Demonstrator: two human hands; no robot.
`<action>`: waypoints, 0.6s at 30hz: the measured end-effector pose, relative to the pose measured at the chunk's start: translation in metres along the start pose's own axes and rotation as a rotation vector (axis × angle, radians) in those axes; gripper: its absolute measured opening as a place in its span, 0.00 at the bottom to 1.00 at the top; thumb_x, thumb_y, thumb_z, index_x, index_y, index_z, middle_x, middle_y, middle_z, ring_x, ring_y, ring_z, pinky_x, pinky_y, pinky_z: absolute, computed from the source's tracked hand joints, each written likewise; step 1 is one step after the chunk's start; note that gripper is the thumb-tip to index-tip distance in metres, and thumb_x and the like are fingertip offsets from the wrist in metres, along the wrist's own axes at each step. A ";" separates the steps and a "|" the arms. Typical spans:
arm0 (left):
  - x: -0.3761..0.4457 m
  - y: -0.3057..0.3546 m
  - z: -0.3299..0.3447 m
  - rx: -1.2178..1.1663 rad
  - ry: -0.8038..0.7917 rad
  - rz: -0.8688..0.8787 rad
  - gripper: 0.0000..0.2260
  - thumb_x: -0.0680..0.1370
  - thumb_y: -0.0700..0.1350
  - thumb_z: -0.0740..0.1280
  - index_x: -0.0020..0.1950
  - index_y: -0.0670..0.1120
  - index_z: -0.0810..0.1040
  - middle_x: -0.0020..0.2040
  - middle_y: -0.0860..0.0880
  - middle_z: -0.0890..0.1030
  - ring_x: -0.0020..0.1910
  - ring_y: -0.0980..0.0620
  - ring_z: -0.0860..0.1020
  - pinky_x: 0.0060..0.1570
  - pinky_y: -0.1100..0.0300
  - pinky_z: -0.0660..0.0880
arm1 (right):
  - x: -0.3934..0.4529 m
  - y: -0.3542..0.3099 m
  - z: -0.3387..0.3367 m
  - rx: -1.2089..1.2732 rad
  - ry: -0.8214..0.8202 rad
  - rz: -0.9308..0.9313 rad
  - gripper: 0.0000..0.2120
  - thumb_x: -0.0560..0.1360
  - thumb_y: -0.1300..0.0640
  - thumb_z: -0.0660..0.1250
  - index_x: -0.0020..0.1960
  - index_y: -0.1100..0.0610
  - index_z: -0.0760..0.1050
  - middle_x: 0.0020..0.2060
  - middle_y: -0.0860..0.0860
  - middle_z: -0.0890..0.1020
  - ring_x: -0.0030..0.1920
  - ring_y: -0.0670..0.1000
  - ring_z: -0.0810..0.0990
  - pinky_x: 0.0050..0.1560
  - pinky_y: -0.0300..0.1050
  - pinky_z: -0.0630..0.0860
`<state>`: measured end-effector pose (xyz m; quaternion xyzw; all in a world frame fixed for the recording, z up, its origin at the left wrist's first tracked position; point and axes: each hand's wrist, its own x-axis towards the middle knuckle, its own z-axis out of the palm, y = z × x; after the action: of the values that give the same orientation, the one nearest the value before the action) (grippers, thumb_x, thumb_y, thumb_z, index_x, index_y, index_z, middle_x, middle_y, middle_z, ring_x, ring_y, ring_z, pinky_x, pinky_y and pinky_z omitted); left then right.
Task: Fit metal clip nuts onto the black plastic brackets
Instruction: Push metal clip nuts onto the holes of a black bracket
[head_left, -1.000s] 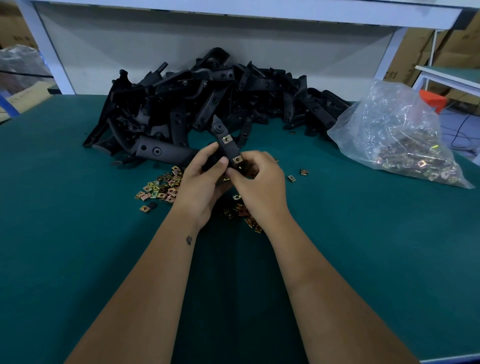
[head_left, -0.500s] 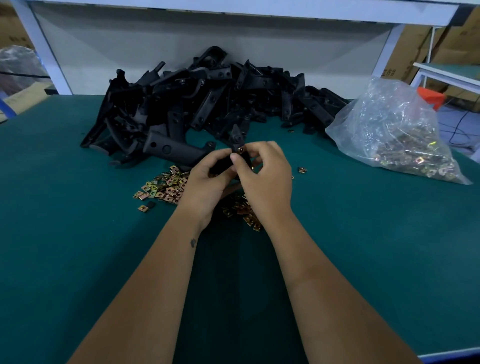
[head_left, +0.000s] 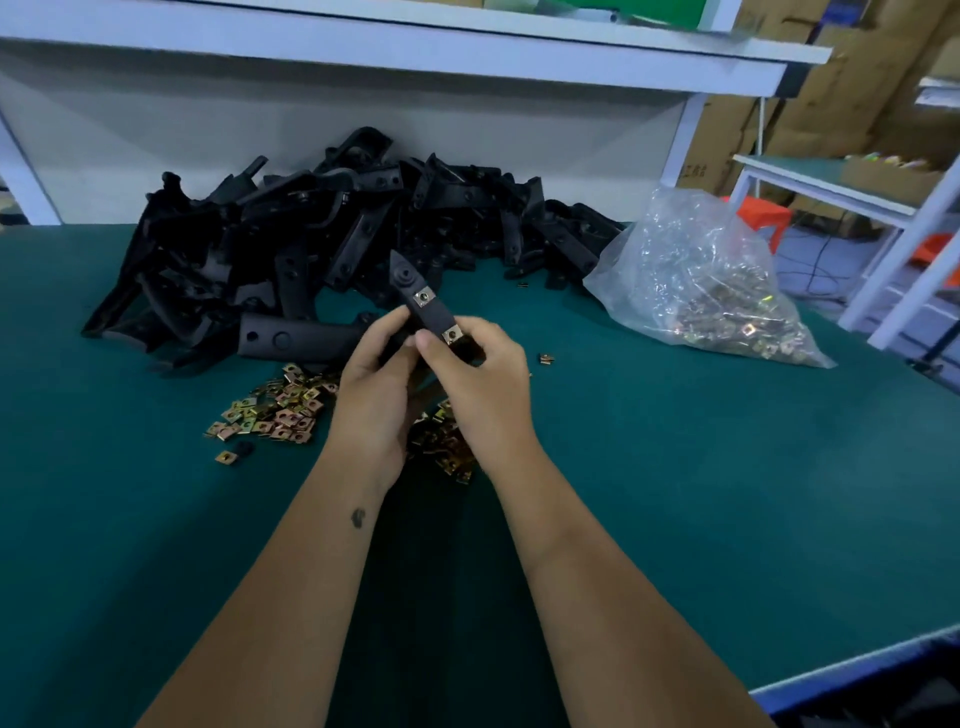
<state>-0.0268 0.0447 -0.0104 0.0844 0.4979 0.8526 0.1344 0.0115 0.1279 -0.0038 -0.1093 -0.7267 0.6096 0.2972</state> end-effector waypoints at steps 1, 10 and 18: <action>-0.002 0.000 0.008 -0.007 0.011 0.004 0.14 0.82 0.37 0.62 0.62 0.50 0.81 0.56 0.46 0.85 0.55 0.47 0.83 0.54 0.53 0.80 | -0.001 -0.003 -0.004 0.065 0.019 0.006 0.05 0.73 0.57 0.73 0.49 0.53 0.82 0.47 0.51 0.82 0.46 0.44 0.80 0.44 0.33 0.74; -0.052 -0.023 0.114 -0.050 -0.165 -0.045 0.19 0.82 0.34 0.57 0.55 0.56 0.80 0.53 0.48 0.86 0.52 0.51 0.84 0.51 0.59 0.80 | -0.032 -0.022 -0.087 0.391 0.388 0.047 0.08 0.75 0.68 0.70 0.45 0.56 0.81 0.39 0.50 0.84 0.40 0.46 0.81 0.44 0.39 0.78; -0.149 -0.096 0.221 0.090 -0.434 -0.216 0.18 0.80 0.34 0.61 0.53 0.57 0.80 0.63 0.42 0.79 0.56 0.50 0.80 0.60 0.55 0.77 | -0.104 -0.018 -0.246 0.374 1.016 -0.029 0.05 0.78 0.63 0.67 0.48 0.55 0.79 0.40 0.48 0.84 0.42 0.49 0.80 0.41 0.44 0.75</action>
<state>0.1903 0.2255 0.0128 0.2177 0.5009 0.7722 0.3245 0.2377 0.2714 0.0020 -0.3252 -0.3721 0.5949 0.6339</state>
